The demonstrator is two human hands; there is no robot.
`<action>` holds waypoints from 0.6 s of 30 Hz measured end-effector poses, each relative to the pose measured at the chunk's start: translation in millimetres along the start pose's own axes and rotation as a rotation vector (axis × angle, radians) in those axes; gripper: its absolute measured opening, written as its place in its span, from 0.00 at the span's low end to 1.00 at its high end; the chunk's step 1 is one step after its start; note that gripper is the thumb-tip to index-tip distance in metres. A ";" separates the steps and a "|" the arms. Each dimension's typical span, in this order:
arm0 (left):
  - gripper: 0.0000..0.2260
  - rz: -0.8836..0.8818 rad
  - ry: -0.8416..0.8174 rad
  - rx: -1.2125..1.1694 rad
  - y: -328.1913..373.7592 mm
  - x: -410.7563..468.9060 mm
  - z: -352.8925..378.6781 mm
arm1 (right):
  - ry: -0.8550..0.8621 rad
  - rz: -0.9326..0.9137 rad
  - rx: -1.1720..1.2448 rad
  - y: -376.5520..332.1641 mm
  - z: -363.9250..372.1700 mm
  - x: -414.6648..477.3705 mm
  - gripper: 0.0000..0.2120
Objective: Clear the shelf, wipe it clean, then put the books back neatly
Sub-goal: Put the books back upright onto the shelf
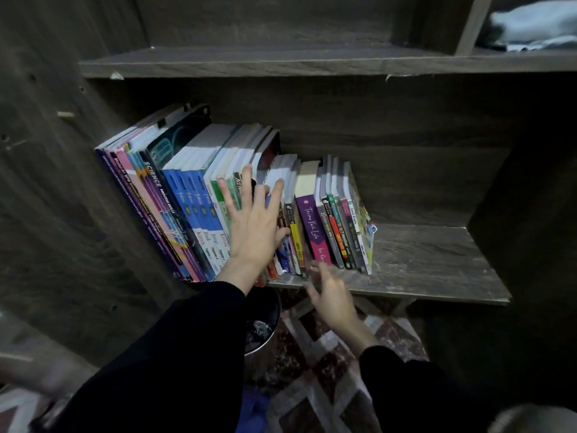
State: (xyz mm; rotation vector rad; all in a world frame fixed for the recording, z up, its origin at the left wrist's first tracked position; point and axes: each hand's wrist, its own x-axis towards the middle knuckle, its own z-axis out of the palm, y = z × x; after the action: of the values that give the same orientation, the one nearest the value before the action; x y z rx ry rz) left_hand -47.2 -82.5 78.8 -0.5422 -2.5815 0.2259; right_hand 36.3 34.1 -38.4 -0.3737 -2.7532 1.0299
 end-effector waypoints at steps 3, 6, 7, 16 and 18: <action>0.42 -0.030 0.018 0.026 1.8 1.8 3.2 | 0.028 0.050 0.031 -7.2 10.7 18.8 0.19; 0.42 -0.029 0.028 0.046 1.3 2.4 7.9 | 0.047 -0.012 -0.165 -8.7 10.7 37.5 0.18; 0.42 -0.027 0.033 0.052 1.0 2.9 10.0 | 0.031 -0.042 -0.240 -8.4 9.2 42.1 0.18; 0.46 -0.068 0.138 0.082 5.2 10.4 22.1 | 0.002 -0.006 -0.368 -7.4 8.9 66.2 0.16; 0.45 -0.076 0.116 0.069 5.6 8.8 19.6 | -0.013 0.046 -0.373 -9.1 10.0 62.4 0.18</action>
State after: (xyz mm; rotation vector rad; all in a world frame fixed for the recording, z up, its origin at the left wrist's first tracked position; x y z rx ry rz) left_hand -62.0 -74.9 64.1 -0.4186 -2.4661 0.2490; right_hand -27.2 39.6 -35.0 -0.4838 -2.9562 0.5215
